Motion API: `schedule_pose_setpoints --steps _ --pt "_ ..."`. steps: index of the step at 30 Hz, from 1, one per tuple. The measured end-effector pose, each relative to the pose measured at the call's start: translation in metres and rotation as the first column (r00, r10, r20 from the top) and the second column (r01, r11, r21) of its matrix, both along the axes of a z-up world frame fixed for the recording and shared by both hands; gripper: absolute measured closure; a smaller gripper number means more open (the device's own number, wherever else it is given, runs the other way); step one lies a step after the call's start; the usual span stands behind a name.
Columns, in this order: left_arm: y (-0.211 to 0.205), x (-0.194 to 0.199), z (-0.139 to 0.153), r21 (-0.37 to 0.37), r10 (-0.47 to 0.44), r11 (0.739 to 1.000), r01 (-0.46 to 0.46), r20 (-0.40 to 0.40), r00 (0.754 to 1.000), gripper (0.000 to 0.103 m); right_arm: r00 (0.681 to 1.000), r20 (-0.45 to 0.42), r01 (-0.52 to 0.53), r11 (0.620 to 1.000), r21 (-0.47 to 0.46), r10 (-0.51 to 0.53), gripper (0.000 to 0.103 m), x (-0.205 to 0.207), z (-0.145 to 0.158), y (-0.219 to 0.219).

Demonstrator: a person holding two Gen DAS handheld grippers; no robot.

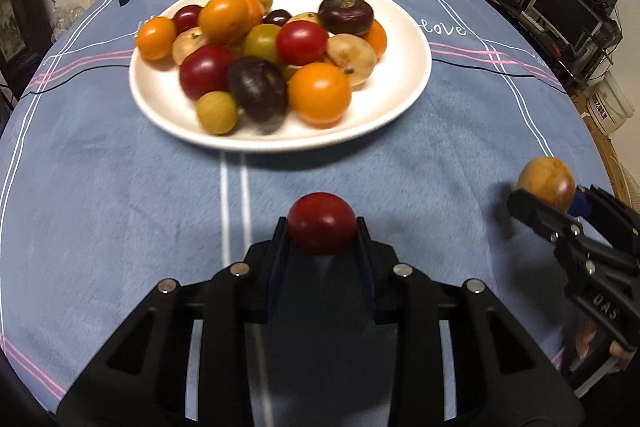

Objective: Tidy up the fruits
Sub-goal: 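Grasp the brown fruit with the right tool while the left tool grasps the last red tomato, then carry the brown fruit and red tomato onto the plate, opening both tools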

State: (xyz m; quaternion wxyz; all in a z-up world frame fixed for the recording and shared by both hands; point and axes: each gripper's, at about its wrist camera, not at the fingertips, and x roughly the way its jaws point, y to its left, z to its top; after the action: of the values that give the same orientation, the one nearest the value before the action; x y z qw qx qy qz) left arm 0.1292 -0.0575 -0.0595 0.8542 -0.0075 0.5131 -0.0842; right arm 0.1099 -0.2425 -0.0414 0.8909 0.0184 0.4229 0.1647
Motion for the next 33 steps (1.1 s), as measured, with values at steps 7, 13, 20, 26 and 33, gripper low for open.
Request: schedule_pose_setpoints --steps 7,13,20,26,33 --pt "0.012 -0.012 0.013 -0.021 -0.008 1.000 0.009 0.034 0.999 0.071 0.999 0.021 -0.033 0.999 -0.020 0.033 0.064 -0.002 0.011 0.018" --pt "0.026 -0.007 0.033 -0.027 0.007 1.000 -0.004 0.085 0.996 0.071 0.996 0.062 -0.059 0.998 -0.022 0.060 0.064 0.005 0.027 0.033" --pt "0.029 0.025 0.063 -0.011 0.003 1.000 -0.001 0.166 0.986 0.071 0.988 0.111 -0.107 0.994 -0.009 0.108 0.064 0.036 0.047 0.056" --pt "0.030 0.081 0.074 -0.035 0.014 0.999 -0.008 0.190 0.982 0.071 0.988 0.129 -0.091 0.996 0.023 0.087 0.063 0.089 0.057 0.071" --pt "0.034 0.138 0.068 -0.014 0.053 0.999 -0.052 0.181 0.982 0.071 0.996 0.074 -0.054 0.998 0.019 0.052 0.063 0.144 0.041 0.080"
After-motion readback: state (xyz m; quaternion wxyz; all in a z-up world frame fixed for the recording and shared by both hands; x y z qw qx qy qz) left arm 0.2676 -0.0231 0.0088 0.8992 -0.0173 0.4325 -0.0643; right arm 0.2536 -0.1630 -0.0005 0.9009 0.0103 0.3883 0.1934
